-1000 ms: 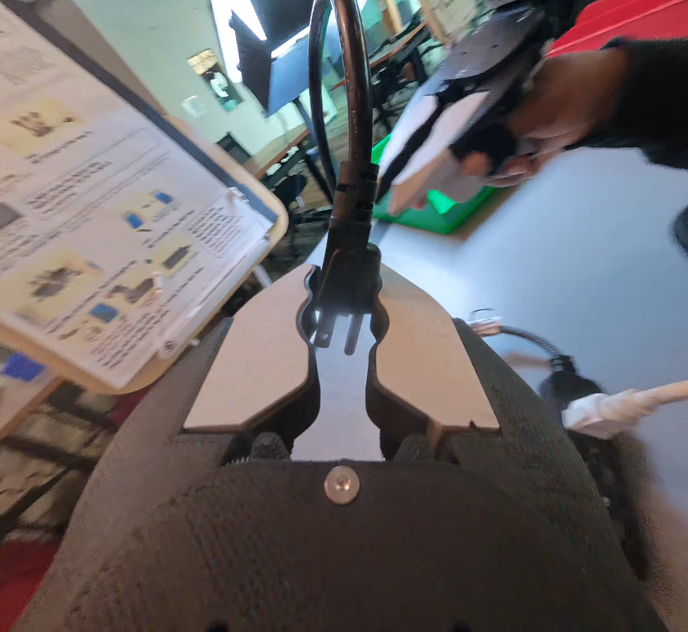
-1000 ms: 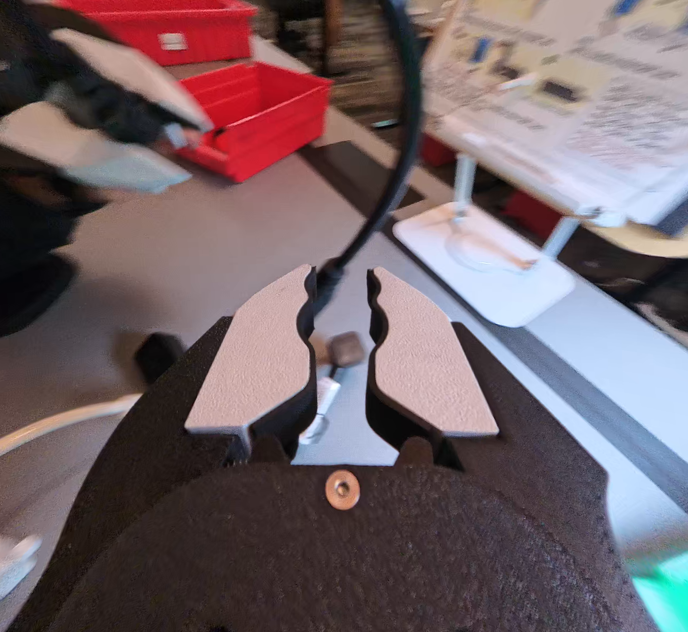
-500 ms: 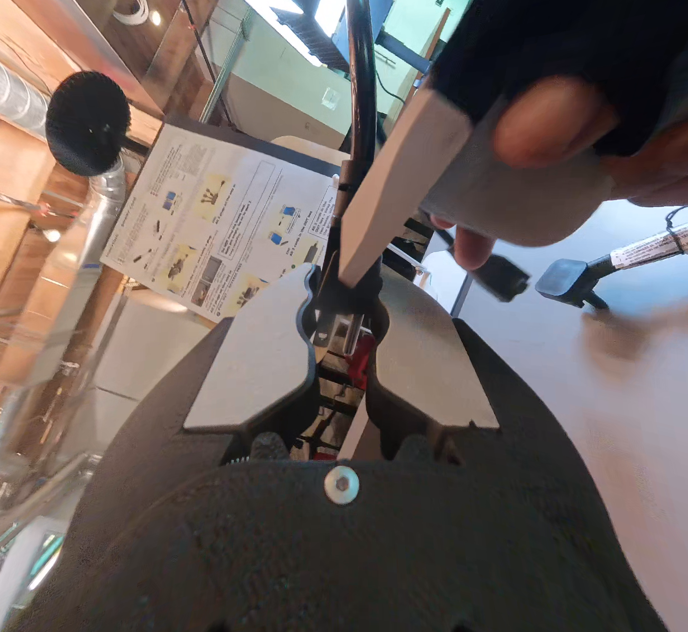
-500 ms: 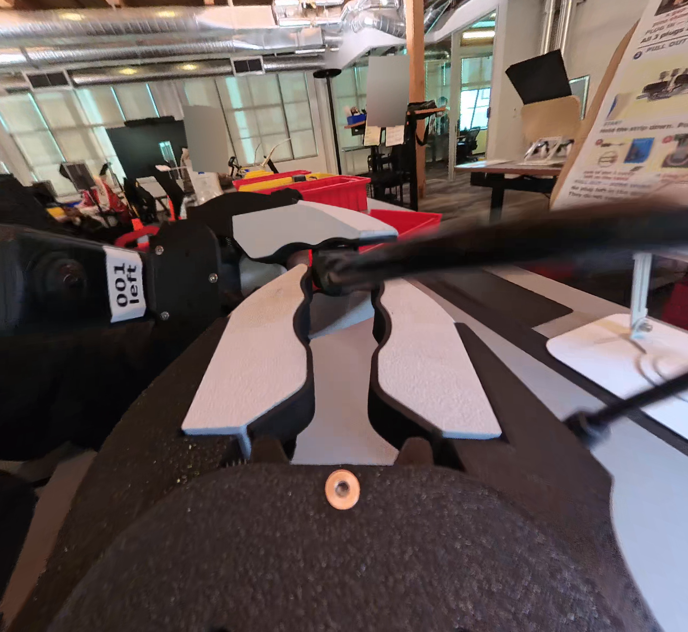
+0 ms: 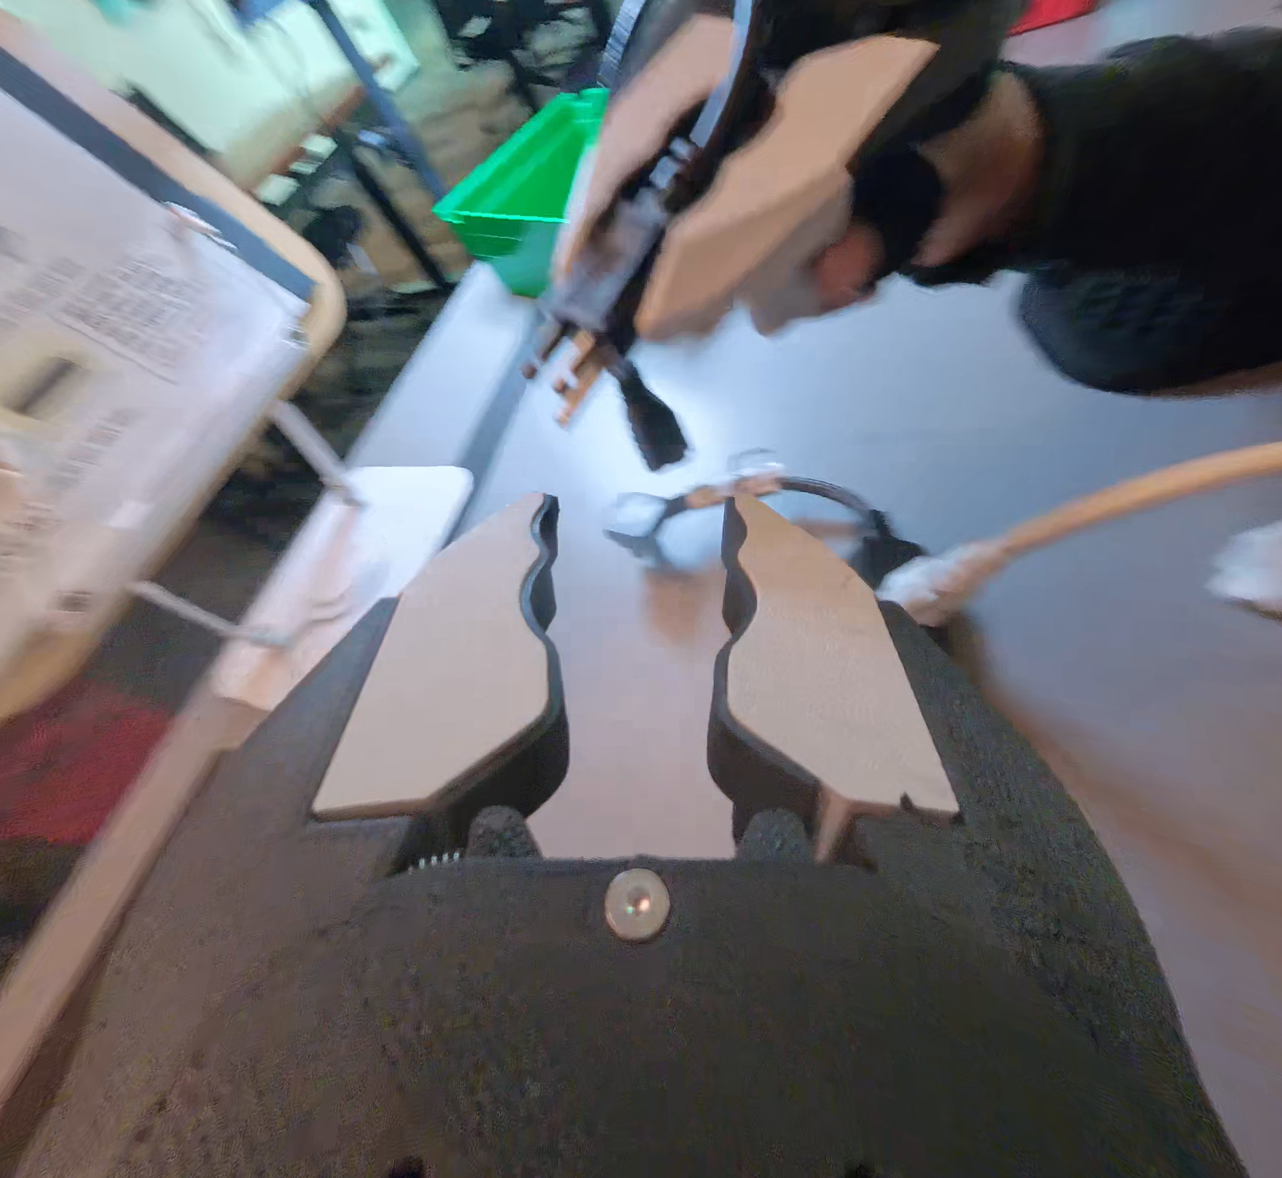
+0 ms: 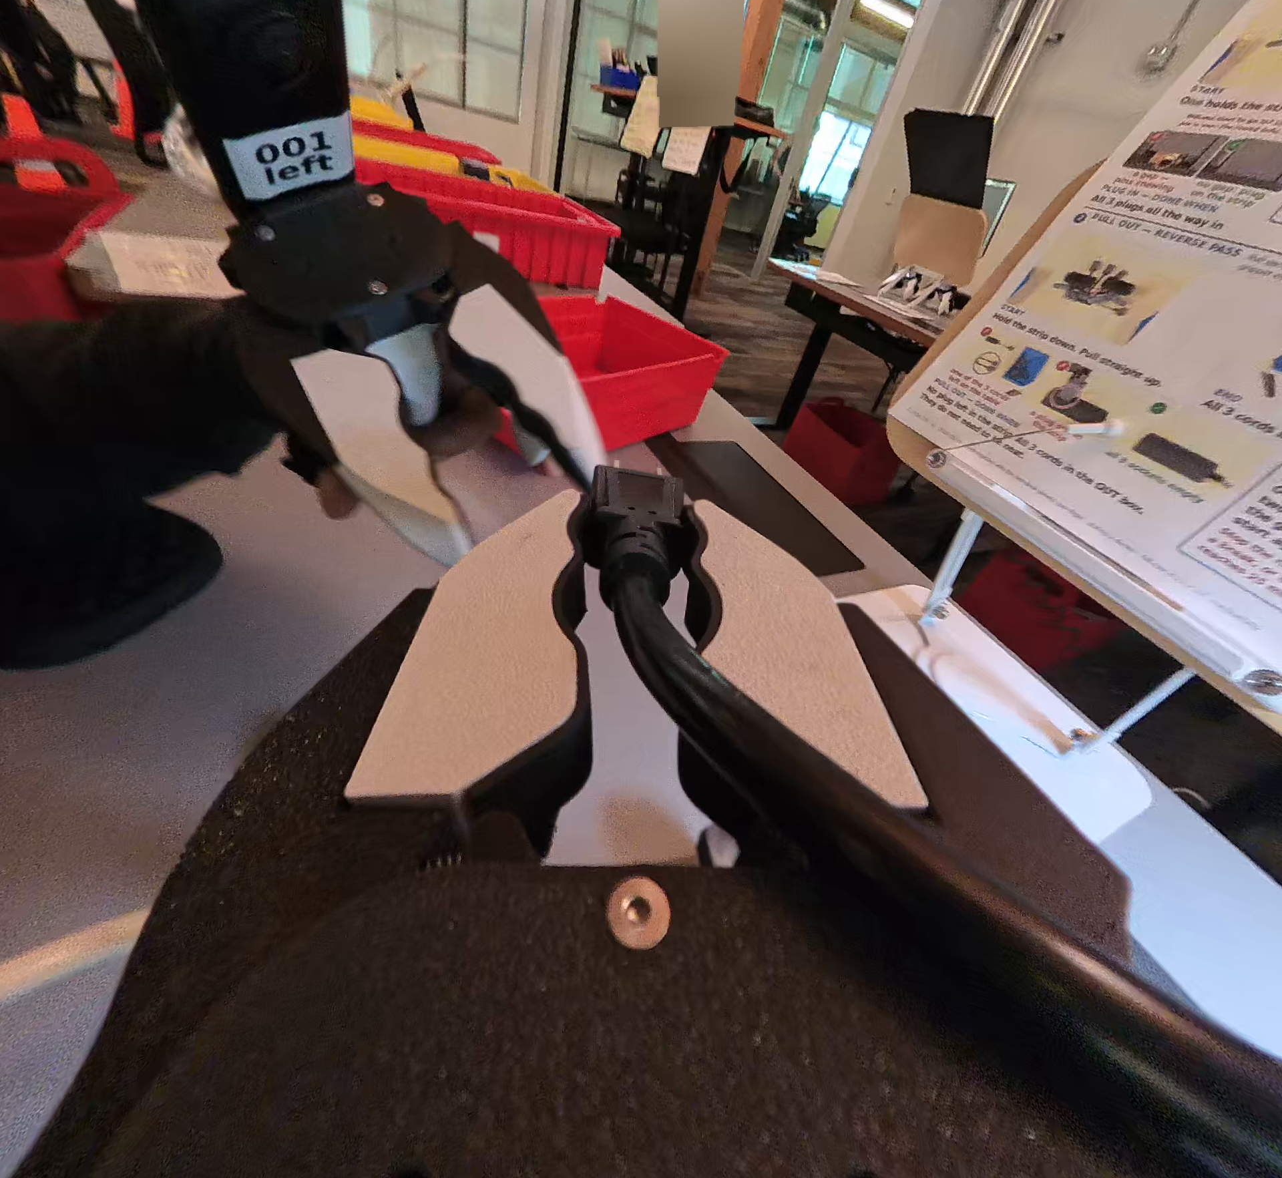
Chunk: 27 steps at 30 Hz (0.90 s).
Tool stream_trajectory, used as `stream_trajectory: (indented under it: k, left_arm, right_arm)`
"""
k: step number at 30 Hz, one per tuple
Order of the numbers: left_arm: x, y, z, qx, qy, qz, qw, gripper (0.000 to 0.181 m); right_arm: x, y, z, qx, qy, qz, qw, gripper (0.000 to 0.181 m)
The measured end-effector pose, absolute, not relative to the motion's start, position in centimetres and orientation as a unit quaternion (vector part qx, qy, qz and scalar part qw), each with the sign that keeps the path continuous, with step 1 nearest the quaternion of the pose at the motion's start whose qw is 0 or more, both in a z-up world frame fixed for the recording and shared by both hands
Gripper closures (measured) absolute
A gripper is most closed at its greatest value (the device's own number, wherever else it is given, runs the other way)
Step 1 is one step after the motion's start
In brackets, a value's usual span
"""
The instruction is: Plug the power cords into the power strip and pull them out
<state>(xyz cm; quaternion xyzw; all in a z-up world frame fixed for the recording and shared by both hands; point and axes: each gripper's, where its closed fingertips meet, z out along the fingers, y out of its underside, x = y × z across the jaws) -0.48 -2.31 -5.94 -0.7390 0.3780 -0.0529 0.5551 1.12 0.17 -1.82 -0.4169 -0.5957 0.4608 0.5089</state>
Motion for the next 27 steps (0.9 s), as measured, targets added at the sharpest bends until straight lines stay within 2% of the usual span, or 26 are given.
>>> stream_trajectory:
  k: [5, 10, 14, 17, 23, 27]
  left_arm:
    - [0.4, -8.2, -14.8, -0.783, 0.412, -0.096, 0.456, 0.131]
    - [1.5, -10.0, -22.1, -0.812, 0.411, -0.081, 0.407, 0.121]
    - [2.2, -8.7, -22.5, -0.794, 0.446, -0.056, 0.409, 0.135]
    - [2.5, -8.4, -22.6, -0.796, 0.471, -0.078, 0.372, 0.134]
    - [2.7, -7.9, -22.7, -0.824, 0.438, -0.239, 0.271, 0.135]
    - [2.0, -7.7, -23.0, -0.816, 0.462, -0.234, 0.257, 0.134]
  right_arm:
    - [2.0, 1.4, -1.5, -0.416, -0.624, 0.417, 0.514, 0.157]
    - [1.6, 1.0, -2.7, -0.422, -0.653, 0.401, 0.484, 0.157]
    - [1.5, -0.5, -4.7, -0.418, -0.7, 0.376, 0.44, 0.157]
    - [1.7, -2.0, -6.8, -0.413, -0.751, 0.347, 0.381, 0.157]
    - [2.4, -4.8, -12.7, -0.438, -0.832, 0.278, 0.197, 0.157]
    - [2.8, -5.6, -14.6, -0.462, -0.847, 0.249, 0.088, 0.157]
